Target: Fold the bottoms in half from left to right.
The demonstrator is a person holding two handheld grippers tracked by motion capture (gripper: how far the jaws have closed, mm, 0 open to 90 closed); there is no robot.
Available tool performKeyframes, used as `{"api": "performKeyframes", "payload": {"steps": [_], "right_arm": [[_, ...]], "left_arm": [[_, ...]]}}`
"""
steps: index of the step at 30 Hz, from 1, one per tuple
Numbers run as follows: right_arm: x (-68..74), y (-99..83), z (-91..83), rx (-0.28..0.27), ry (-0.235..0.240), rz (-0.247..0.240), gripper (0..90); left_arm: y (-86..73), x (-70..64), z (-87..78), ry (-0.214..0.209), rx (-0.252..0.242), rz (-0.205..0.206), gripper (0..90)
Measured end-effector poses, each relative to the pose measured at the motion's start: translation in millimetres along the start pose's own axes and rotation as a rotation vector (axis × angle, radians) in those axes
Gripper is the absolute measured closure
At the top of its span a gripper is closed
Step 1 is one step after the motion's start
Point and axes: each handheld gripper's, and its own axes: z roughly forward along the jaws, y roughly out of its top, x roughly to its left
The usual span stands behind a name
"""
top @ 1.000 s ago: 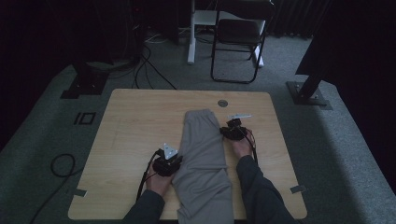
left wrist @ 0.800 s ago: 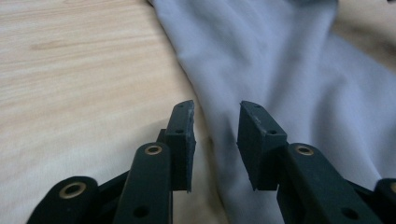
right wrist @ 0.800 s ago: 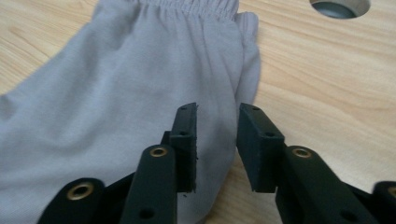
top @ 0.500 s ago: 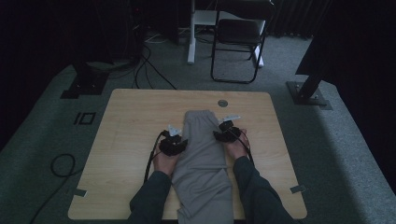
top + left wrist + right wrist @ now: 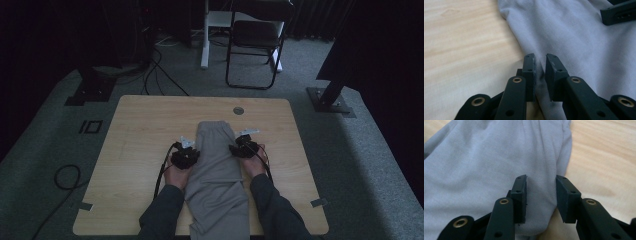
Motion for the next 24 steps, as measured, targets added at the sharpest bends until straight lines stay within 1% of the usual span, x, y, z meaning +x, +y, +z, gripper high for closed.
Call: {"api": "performKeyframes", "payload": {"steps": [1, 2, 4, 5, 7, 9, 12, 19, 22, 24], "right_arm": [[2.1, -3.5, -2.7, -0.004, 0.006, -0.007, 62.9], [2.1, -3.5, -2.7, -0.004, 0.006, -0.007, 62.9], [6.5, -11.3, -8.5, -0.016, 0.014, -0.01, 62.9], [9.8, -17.9, -14.1, -0.02, 0.02, -0.018, 62.8], [13.4, -23.8, -19.4, -0.022, 0.027, -0.024, 62.8], [17.8, -29.5, -25.0, -0.018, 0.032, -0.033, 62.8], [22.8, -36.7, -32.0, -0.016, 0.039, -0.043, 62.7], [30.7, -51.9, -45.0, -0.023, 0.054, -0.055, 61.6], [33.7, -56.6, -49.3, -0.024, 0.055, -0.05, 61.4], [36.6, -59.7, -52.1, -0.025, 0.057, -0.046, 61.4]], "left_arm": [[-3.5, -2.4, -3.6, -0.004, 0.001, 0.004, 78.9], [-3.5, -2.4, -3.6, -0.004, 0.001, 0.004, 78.8], [-14.0, -9.4, -14.1, -0.01, -0.001, 0.009, 78.8], [-16.6, -10.9, -16.8, -0.012, 0.0, 0.013, 78.8], [-22.2, -14.2, -22.7, -0.009, 0.0, 0.017, 78.6], [-27.9, -17.0, -28.4, -0.014, -0.002, 0.008, 78.6], [-33.5, -20.8, -34.2, -0.019, 0.0, 0.013, 78.6], [-46.7, -30.7, -47.4, -0.035, 0.001, 0.024, 78.1], [-52.3, -34.9, -53.0, -0.042, 0.002, 0.029, 77.8], [-57.3, -39.6, -58.0, -0.058, 0.005, 0.032, 77.7]]}}
